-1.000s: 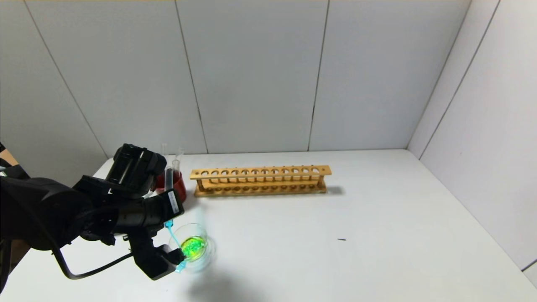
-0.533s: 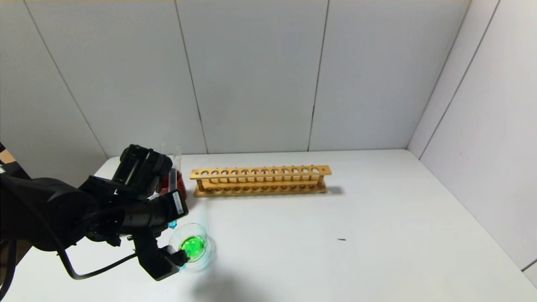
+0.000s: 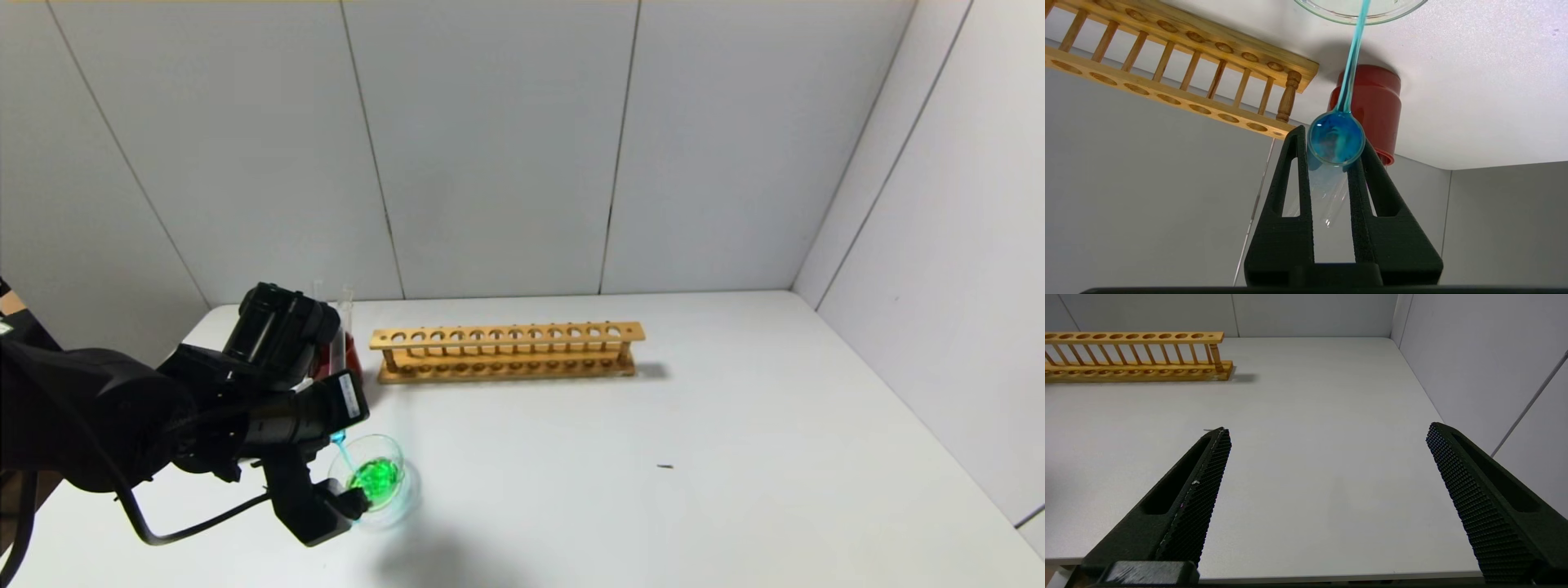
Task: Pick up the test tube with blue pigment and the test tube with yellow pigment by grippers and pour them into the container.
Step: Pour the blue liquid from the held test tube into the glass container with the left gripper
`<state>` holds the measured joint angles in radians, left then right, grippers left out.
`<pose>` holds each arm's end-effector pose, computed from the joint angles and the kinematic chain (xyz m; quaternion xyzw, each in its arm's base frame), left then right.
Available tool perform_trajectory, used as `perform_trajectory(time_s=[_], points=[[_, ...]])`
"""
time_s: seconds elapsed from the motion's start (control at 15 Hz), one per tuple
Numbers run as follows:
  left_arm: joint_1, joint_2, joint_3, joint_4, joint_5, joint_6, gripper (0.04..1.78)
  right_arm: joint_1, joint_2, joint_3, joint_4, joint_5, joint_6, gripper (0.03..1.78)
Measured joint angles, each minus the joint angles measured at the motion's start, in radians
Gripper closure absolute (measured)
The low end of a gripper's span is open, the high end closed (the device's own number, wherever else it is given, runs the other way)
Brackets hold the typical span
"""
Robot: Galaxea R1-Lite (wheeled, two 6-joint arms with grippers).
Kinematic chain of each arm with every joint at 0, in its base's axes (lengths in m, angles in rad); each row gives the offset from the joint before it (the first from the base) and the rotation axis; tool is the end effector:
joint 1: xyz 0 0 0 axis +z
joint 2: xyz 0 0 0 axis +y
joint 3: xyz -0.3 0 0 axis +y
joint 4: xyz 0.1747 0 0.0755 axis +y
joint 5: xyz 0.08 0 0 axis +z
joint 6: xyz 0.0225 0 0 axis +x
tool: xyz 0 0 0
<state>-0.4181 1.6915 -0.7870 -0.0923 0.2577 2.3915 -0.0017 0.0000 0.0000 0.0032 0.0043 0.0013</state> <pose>0.2522 -0.1058 0.1333 0.9000 0.0680 -0.3737 0.2136 -0.0228 0.0001 0.0752 0.0007 0.0016 0.0013 1.0000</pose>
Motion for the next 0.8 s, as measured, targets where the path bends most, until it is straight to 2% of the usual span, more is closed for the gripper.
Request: perform_trajectory(time_s=[0.8], points=[[-0.036, 0.003, 0.007, -0.020, 0.066, 0.025, 1.51, 0.000, 0.000, 0.000, 0.000, 0.000, 0.000, 0.06]])
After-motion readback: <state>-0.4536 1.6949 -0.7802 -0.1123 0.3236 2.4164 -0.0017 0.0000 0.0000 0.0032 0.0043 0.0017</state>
